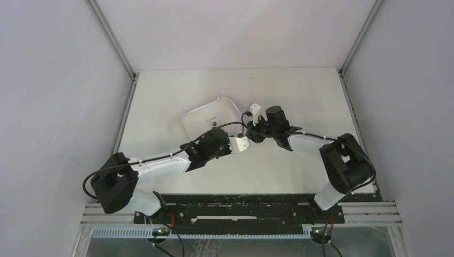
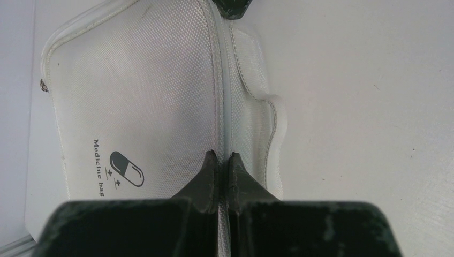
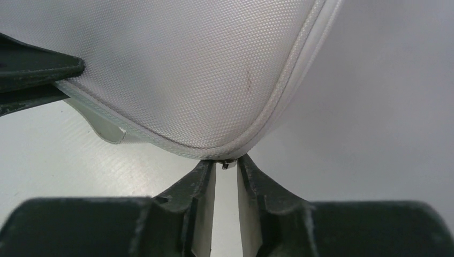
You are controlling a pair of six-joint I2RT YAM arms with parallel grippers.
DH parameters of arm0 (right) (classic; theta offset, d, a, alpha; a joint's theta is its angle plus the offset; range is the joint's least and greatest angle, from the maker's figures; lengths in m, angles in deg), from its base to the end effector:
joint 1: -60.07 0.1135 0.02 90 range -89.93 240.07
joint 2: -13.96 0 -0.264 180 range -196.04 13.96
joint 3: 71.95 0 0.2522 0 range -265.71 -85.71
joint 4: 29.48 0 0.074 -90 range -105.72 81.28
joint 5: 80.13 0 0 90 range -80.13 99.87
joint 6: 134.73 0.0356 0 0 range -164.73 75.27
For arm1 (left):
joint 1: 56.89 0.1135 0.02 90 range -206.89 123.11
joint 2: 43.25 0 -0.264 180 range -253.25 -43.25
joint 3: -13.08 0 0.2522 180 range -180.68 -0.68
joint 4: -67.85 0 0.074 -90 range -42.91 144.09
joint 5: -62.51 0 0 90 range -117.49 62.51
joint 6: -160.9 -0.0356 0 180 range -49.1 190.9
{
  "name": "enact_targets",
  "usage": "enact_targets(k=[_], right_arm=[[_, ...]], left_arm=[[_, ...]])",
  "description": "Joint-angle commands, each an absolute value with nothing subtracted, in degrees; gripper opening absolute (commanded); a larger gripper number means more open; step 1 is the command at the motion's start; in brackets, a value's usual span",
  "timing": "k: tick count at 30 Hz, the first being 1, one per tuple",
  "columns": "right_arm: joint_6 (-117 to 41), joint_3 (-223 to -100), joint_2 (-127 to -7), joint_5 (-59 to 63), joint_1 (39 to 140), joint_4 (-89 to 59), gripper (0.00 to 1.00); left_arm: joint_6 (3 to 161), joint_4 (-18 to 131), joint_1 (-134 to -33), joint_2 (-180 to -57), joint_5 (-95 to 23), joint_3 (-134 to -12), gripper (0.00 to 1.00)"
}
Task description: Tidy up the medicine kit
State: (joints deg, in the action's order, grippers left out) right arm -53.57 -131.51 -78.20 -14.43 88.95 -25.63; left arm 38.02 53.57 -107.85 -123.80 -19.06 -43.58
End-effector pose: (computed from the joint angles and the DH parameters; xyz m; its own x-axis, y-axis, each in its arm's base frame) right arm 0.2802 0.1713 0.1782 -0.4019 -0.3816 -0.8324 -0.8013 0.5865 0.1180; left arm 0.1887 -0.2244 0.2043 0.0508 0.7900 -0.6111 0.7956 0.3378 0.5029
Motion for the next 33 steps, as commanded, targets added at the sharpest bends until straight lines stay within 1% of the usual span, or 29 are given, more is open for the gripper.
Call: enact_targets(k=[1, 7, 22, 33], right_arm=[[-55.69, -131.94, -78.36, -14.55, 89.85, -29.92, 0.17], [-56.15, -131.94, -77.7, -11.83, 90.14, -29.45, 0.0], [-53.6, -134.67, -75.49, -1.47, 90.13, -22.19, 0.0], [-52.68, -139.56, -77.01, -0.19, 90.21, -17.01, 0.0]], left_arm=[[40.05, 52.69, -107.28, -121.17, -20.68, -42.65, 0.0], [39.61, 51.9, -106.99, -120.95, -21.74, -42.45, 0.0], [31.92, 41.1, -106.99, -116.61, -25.72, -40.51, 0.0], [20.86, 30.51, -107.14, -112.13, -32.36, -39.13, 0.0]])
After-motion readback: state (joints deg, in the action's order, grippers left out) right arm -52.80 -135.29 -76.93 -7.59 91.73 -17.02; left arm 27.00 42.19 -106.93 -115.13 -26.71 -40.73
